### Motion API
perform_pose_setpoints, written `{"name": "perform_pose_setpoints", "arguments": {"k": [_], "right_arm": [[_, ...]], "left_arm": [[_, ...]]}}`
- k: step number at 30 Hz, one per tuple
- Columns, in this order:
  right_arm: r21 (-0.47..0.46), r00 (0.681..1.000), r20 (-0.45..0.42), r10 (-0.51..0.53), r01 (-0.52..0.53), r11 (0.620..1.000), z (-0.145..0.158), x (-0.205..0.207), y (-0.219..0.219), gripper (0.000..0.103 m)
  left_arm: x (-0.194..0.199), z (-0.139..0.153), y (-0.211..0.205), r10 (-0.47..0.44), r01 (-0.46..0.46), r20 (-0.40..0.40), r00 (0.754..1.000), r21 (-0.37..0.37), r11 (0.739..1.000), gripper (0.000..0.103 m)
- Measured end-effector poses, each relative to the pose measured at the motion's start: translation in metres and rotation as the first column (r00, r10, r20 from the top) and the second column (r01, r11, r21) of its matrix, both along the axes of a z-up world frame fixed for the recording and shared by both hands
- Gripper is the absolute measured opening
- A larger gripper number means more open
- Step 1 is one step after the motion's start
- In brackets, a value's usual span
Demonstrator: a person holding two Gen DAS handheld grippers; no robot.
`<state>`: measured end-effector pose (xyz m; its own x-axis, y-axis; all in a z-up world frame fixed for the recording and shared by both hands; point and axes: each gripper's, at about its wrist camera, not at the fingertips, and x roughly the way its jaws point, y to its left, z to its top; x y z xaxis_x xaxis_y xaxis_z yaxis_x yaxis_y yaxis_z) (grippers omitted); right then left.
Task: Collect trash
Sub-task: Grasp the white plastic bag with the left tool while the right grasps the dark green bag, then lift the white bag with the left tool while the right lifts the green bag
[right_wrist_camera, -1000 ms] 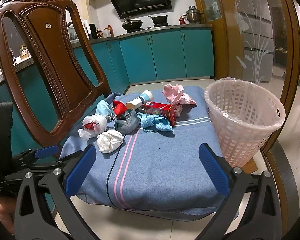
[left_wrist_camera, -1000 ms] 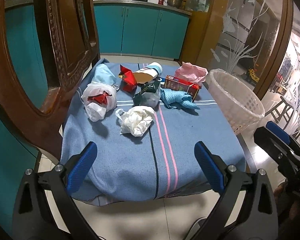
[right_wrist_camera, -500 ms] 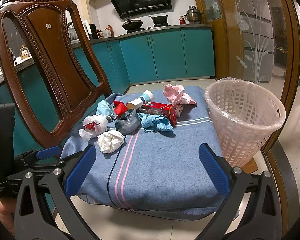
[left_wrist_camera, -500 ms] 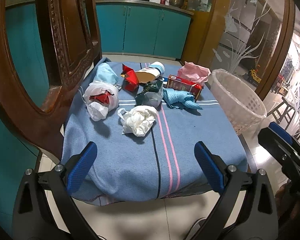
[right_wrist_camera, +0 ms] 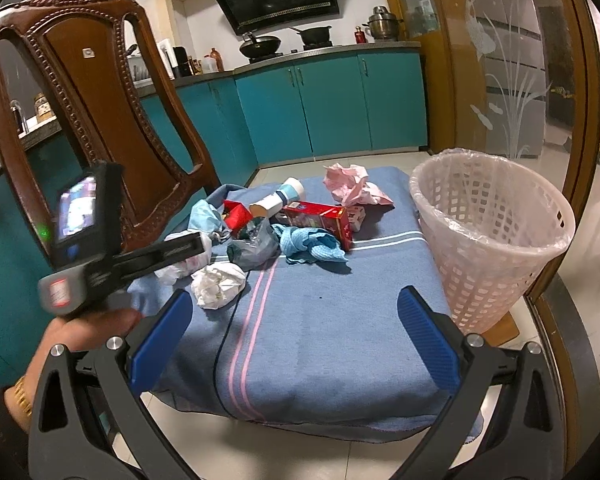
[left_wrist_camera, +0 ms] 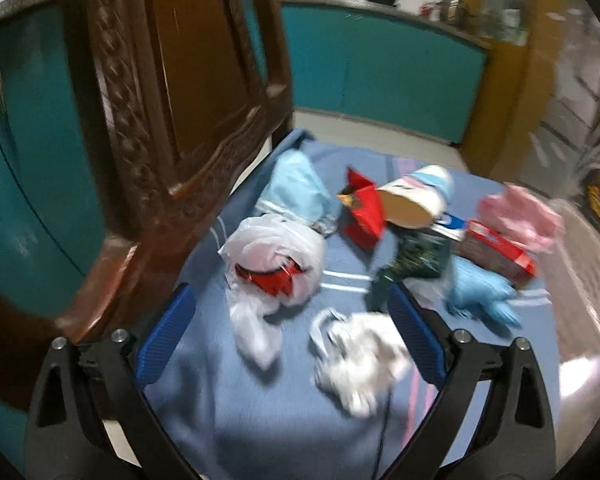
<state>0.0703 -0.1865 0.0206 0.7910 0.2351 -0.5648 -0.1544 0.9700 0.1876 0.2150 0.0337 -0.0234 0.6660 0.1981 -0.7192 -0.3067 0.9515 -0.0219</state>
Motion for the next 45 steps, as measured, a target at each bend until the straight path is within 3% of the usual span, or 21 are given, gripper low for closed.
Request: {"name": "perform_pose_setpoints", "arguments": {"k": [6, 7, 9, 10, 11, 14, 18, 22, 24, 28, 30, 34, 35, 36, 38, 45], "right_arm": [[-0.003, 1.000, -0.017, -0.015, 0.015, 1.000, -0.003, 0.009, -0.007, 0.100], [-0.004, 1.000, -0.022, -0.015, 0.015, 1.000, -0.004, 0.011, -0.007, 0.100], [-0.018, 1.000, -0.027, -0.007, 0.006, 1.000, -0.006, 0.014, -0.004, 0.100], [-0.031, 1.000, -0.027, -0.004, 0.003, 1.000, -0.007, 0.016, -0.003, 0.100], [-0.042, 1.000, -0.026, -0.002, 0.001, 0.999, -0.008, 0.018, -0.003, 0.100], [-0.059, 0.999, -0.043, 0.013, -0.015, 0.998, -0.012, 0.031, 0.001, 0.100], [-0.029, 0.995, -0.083, 0.055, -0.058, 0.998, -0.018, 0.060, 0.016, 0.100], [-0.051, 0.991, -0.086, 0.103, -0.108, 0.993, -0.029, 0.090, 0.050, 0.100], [-0.056, 0.987, -0.101, 0.129, -0.135, 0.989, -0.037, 0.104, 0.068, 0.100], [-0.089, 0.983, -0.133, 0.128, -0.141, 0.986, -0.053, 0.141, 0.103, 0.088], [-0.134, 0.982, -0.156, 0.106, -0.127, 0.983, -0.060, 0.157, 0.118, 0.069], [-0.191, 0.978, -0.202, 0.058, -0.097, 0.977, -0.074, 0.184, 0.137, 0.050], [-0.209, 0.979, -0.196, 0.051, -0.092, 0.974, -0.075, 0.185, 0.138, 0.036], [-0.215, 0.978, -0.201, 0.057, -0.101, 0.971, -0.074, 0.187, 0.139, 0.031], [-0.181, 0.977, -0.201, 0.072, -0.109, 0.977, -0.068, 0.184, 0.133, 0.028], [-0.099, 0.994, 0.013, 0.106, -0.104, 0.990, 0.016, 0.102, 0.060, 0.027]], "left_arm": [[0.037, -0.023, 0.002, 0.030, -0.030, -0.061, 0.998, 0.009, 1.000, 0.091], [0.040, -0.024, 0.003, 0.029, -0.028, -0.065, 0.997, 0.010, 1.000, 0.087], [0.047, -0.029, 0.006, 0.017, -0.019, -0.084, 0.996, -0.015, 1.000, 0.067], [0.049, -0.029, 0.008, 0.001, -0.003, -0.097, 0.995, -0.019, 1.000, 0.045], [0.048, -0.029, 0.010, -0.011, 0.008, -0.099, 0.995, -0.027, 1.000, 0.030], [0.037, -0.015, 0.011, -0.079, 0.075, -0.058, 0.995, -0.075, 0.994, 0.016], [-0.006, 0.030, 0.007, -0.169, 0.175, 0.089, 0.982, -0.056, 0.983, 0.014], [-0.064, 0.085, 0.008, -0.243, 0.260, 0.289, 0.926, -0.022, 0.965, 0.014], [-0.090, 0.095, 0.011, -0.255, 0.274, 0.342, 0.905, -0.008, 0.962, 0.014], [-0.113, 0.093, 0.018, -0.250, 0.282, 0.341, 0.906, -0.049, 0.958, 0.014], [-0.112, 0.091, 0.018, -0.255, 0.279, 0.326, 0.910, -0.026, 0.960, 0.014], [-0.115, 0.089, 0.025, -0.247, 0.267, 0.308, 0.919, -0.023, 0.963, 0.014], [-0.108, 0.086, 0.027, -0.245, 0.265, 0.300, 0.922, -0.027, 0.964, 0.014], [-0.105, 0.085, 0.027, -0.245, 0.265, 0.293, 0.924, -0.031, 0.964, 0.014], [-0.100, 0.082, 0.028, -0.250, 0.273, 0.280, 0.927, -0.047, 0.961, 0.014], [-0.095, 0.080, 0.026, -0.276, 0.303, 0.258, 0.926, -0.071, 0.950, 0.014]]}}
